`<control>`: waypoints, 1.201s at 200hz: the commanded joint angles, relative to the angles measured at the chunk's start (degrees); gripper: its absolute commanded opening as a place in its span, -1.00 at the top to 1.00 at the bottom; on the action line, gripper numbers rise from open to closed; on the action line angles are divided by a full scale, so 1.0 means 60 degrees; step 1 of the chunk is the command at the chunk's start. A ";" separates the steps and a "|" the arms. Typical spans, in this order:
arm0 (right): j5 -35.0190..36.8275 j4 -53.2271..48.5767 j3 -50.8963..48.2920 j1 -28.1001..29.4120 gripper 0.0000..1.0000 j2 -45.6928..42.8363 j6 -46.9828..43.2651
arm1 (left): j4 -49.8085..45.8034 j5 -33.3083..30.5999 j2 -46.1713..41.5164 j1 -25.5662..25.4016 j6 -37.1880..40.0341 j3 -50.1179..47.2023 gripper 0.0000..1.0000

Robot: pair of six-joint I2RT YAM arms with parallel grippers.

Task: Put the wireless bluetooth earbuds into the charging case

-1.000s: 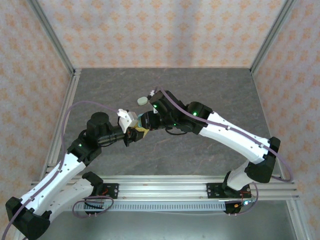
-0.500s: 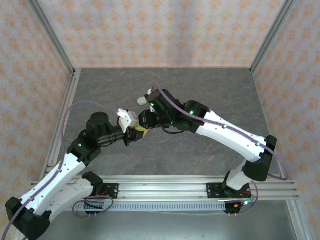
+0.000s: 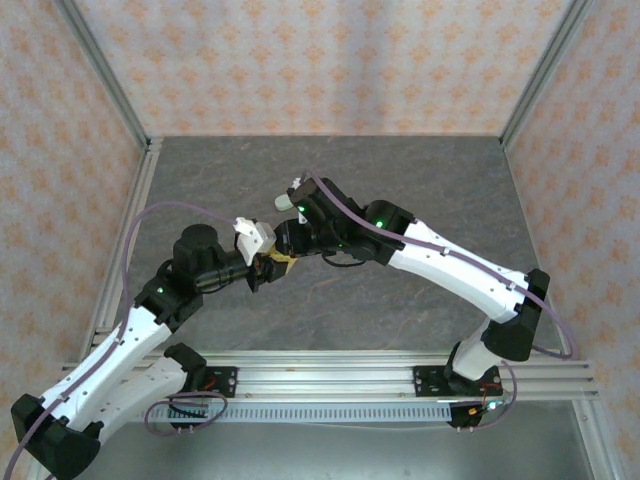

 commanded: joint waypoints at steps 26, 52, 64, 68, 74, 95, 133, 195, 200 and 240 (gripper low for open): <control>0.0320 -0.0021 0.0213 0.0043 0.32 -0.0092 0.0012 | 0.0459 0.0046 -0.0153 0.0076 -0.0078 0.0111 0.54; 0.0301 0.0148 0.0098 0.0053 0.32 -0.0218 0.0053 | 0.0466 0.0032 -0.0143 0.0079 -0.0072 0.0143 0.54; 0.0274 0.0240 0.0045 0.0055 0.32 -0.0302 0.0084 | 0.0457 0.0040 -0.0134 0.0074 -0.0078 0.0147 0.54; 0.0270 0.0258 0.0037 0.0055 0.32 -0.0336 0.0079 | 0.0461 0.0045 -0.0131 0.0079 -0.0074 0.0144 0.54; 0.0278 0.0287 0.0023 0.0043 0.32 -0.0400 0.0084 | 0.0459 0.0047 -0.0131 0.0077 -0.0072 0.0139 0.54; 0.0342 0.0423 -0.0027 0.0055 0.31 -0.0731 -0.0044 | 0.0468 0.0046 -0.0129 0.0070 -0.0071 0.0173 0.54; 0.0351 0.0987 -0.0482 0.0040 0.27 -0.1762 -0.0605 | 0.0465 0.0076 -0.0101 0.0072 -0.0072 0.0220 0.54; 0.1281 0.0449 -0.0960 -0.0502 0.29 -0.3242 -0.1102 | 0.0382 0.0032 -0.0116 0.0072 -0.0075 0.0245 0.54; 0.1467 0.0248 -0.0973 -0.0626 0.30 -0.3310 -0.1048 | 0.0378 0.0027 -0.0116 0.0078 -0.0067 0.0248 0.54; 0.2010 -0.1315 -0.1356 -0.2478 0.30 -0.3263 -0.0706 | 0.0408 0.0032 -0.0087 0.0075 -0.0080 0.0250 0.54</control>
